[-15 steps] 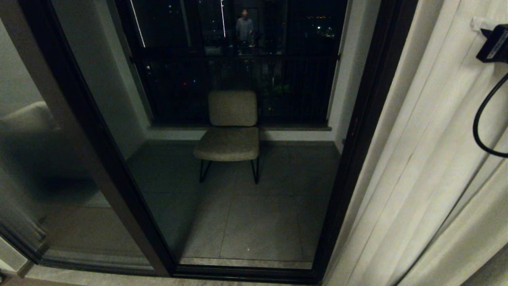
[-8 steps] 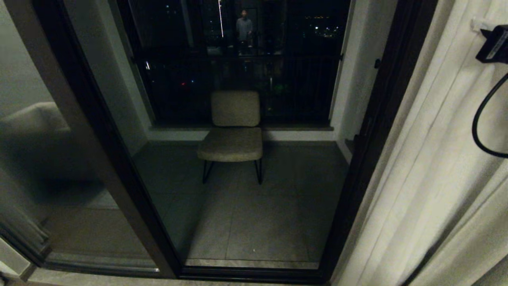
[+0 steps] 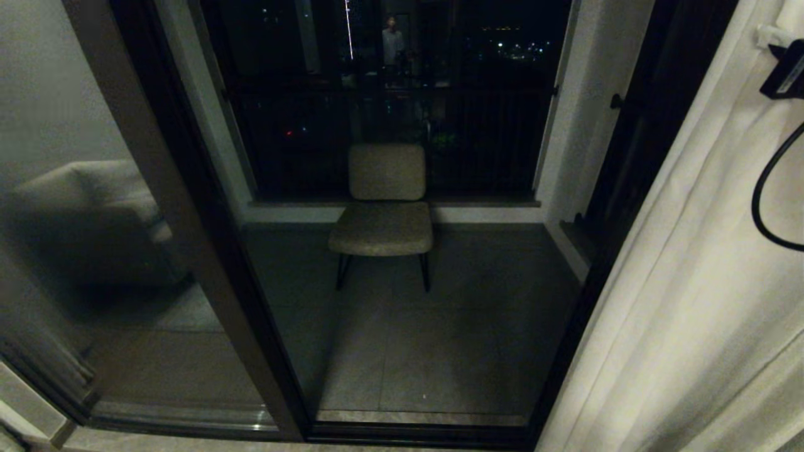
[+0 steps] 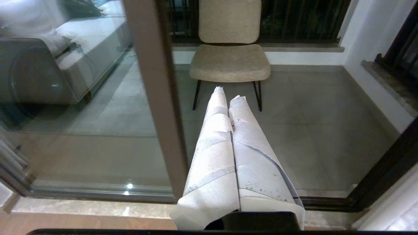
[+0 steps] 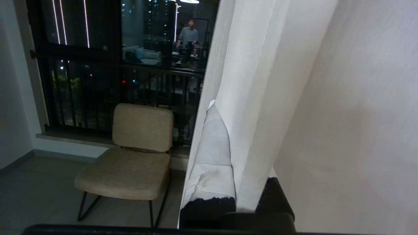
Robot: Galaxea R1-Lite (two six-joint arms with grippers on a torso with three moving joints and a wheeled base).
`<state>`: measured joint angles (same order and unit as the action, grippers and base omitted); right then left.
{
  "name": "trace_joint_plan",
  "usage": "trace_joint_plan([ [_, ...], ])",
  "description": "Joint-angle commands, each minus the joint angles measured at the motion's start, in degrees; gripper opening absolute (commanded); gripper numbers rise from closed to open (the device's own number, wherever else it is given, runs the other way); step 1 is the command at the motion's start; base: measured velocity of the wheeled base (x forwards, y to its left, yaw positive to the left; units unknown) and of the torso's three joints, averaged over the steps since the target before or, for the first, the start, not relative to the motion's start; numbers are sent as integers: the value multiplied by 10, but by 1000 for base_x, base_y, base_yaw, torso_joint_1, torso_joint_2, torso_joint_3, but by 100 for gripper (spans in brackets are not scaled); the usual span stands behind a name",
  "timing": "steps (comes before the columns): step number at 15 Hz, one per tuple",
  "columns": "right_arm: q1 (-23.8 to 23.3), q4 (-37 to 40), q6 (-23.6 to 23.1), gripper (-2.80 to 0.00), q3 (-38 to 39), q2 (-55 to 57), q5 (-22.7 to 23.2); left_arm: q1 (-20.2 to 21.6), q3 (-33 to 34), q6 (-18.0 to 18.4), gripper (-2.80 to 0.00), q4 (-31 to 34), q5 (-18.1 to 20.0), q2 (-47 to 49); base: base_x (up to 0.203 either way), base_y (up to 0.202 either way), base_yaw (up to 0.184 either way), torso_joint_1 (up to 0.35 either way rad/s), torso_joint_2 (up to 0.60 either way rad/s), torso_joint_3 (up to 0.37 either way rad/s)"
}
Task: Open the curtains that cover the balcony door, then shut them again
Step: Close the inner curtains on both sides
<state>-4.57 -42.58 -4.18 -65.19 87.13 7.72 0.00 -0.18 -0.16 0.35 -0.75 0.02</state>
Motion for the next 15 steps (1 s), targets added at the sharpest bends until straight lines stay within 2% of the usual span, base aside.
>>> trace_joint_plan([
  [1,0,-1,0,-280,1,2,1,0,0,0,-280,0,0,0,0,199,-3,2,0,1],
  [15,0,-2,0,-280,-2,7,1,0,0,0,-280,1,1,0,0,190,0,2,3,3],
])
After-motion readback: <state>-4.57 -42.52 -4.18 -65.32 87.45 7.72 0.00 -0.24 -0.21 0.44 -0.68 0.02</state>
